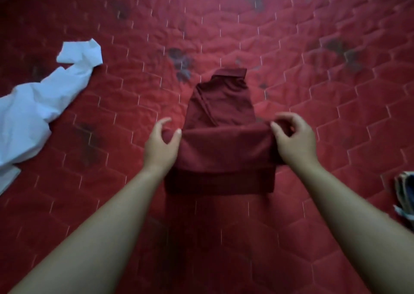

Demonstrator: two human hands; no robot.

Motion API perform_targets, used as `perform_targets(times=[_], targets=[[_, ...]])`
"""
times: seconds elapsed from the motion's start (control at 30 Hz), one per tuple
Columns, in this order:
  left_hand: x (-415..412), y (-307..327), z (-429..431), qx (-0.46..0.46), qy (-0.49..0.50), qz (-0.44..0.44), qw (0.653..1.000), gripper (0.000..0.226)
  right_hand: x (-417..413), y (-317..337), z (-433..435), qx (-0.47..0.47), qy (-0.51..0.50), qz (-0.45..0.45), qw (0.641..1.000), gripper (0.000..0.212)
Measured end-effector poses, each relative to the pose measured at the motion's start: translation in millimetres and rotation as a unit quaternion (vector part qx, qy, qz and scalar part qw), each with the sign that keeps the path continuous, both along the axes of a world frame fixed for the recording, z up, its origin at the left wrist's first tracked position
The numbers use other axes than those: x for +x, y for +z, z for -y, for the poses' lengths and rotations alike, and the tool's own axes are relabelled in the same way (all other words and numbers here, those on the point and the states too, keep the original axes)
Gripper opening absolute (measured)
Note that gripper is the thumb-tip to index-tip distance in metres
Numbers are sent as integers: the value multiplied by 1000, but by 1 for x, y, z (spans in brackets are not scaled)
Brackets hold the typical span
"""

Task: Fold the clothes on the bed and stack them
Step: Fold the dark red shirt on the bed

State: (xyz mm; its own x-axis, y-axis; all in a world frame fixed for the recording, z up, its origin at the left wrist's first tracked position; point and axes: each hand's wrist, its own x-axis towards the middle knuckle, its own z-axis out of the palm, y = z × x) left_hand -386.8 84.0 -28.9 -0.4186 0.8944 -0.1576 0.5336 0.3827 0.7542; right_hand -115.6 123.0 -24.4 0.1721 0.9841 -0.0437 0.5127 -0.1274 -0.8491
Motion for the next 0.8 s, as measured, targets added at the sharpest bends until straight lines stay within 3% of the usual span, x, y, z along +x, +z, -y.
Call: perform_targets(times=[0.1,0.17,0.33,0.43,0.5,0.6,0.7,0.8], targets=[[-19,-12,-48,-49,-19,-76,996,44,-4,-16,-56,-53,5,23,998,47],[-23,-27,-53,-82,-59,-138,985,42,-3,-36,-61,-75,29,72,994,52],[-12,-79,-12,-152,-153,-159,964,39,-8,-99,-3,-156,118,152,969,53],[-6,-99,9,-177,-102,-178,962,56,-11,-122,20,-200,62,207,956,63],[-4,-109,16,-198,-62,-172,963,67,-15,-129,25,-203,19,214,955,67],[-1,-119,18,-195,-30,-113,974,72,-22,-134,26,-187,2,140,972,66],[4,-124,18,-161,-43,-25,986,69,-27,-135,34,-189,-2,87,978,64],[7,-122,33,-142,-55,-5,988,66,-22,-131,54,-177,-2,89,980,60]])
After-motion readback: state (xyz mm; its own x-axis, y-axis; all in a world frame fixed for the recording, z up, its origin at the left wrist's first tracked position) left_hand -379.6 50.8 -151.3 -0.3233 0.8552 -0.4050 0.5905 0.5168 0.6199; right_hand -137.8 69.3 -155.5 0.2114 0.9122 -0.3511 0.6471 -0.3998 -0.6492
